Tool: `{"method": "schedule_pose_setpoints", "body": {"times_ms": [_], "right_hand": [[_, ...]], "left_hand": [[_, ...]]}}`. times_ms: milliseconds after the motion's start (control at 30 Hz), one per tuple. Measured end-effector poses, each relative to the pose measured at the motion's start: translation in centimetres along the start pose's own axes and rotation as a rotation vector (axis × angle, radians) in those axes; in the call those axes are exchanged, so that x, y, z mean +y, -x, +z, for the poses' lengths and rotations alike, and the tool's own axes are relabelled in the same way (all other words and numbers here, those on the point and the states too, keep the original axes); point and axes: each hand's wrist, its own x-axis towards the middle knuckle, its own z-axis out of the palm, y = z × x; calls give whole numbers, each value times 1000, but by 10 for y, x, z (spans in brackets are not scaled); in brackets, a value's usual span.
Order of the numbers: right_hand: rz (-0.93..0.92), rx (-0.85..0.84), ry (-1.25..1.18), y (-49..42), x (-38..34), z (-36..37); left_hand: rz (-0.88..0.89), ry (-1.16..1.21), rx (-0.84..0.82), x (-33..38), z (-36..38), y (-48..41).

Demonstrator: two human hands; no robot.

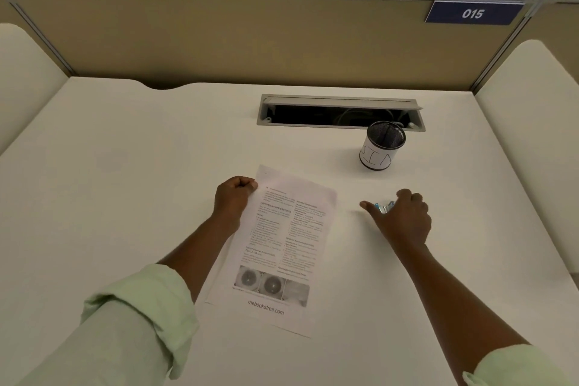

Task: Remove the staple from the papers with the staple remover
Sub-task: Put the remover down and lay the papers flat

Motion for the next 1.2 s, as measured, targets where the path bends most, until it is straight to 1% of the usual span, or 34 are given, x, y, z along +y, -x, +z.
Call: {"method": "schedule_pose_setpoints", "body": {"times_ms": [67, 100, 133, 200, 267, 300, 367, 433, 500, 600, 700, 833, 900, 967, 1033, 1100, 1200], "right_hand": [[-120, 70, -87, 8, -11, 3], [-167, 60, -185, 14, -19, 6], [-176, 14, -316, 21, -28, 10], [-109, -152, -556, 38, -45, 18], [-9, -363, -697, 52, -59, 27], [18, -435, -729, 57, -64, 33], [39, -473, -725, 63, -71, 42], [111, -483, -725, 62, -79, 47], [174, -495, -751, 57, -86, 50], [222, -472, -766, 45, -98, 52], [221, -433, -763, 36, -111, 55], [190, -423, -807, 28, -129, 59], [99, -414, -746, 28, -139, 60], [-56, -325, -589, 29, -143, 63], [-194, -250, -443, 35, -141, 64], [-283, -241, -303, 43, -132, 69], [-385, -289, -127, 54, -114, 82]], "left_hand": [[-12, 83, -36, -1, -2, -1], [-23, 130, -67, -2, -2, -2], [-38, 185, -99, -2, -3, -3], [-80, 309, -143, -3, -3, -5], [-104, 405, -144, -5, -2, -7], [-109, 443, -132, -6, -1, -8], [-109, 487, -91, -7, 0, -9], [-101, 470, -57, -8, 0, -11], [-99, 331, -38, -10, 2, -11], [-39, -35, 4, -16, 4, -6], [109, -266, 10, -25, 7, 4], [406, -610, 98, -34, 11, 9], [442, -819, 109, -36, 11, 9], [417, -1001, 72, -47, 11, 8], [443, -1134, 40, -64, 7, 9], [501, -1170, 27, -79, 3, 9], [538, -1166, 35, -87, 1, 4]]}}
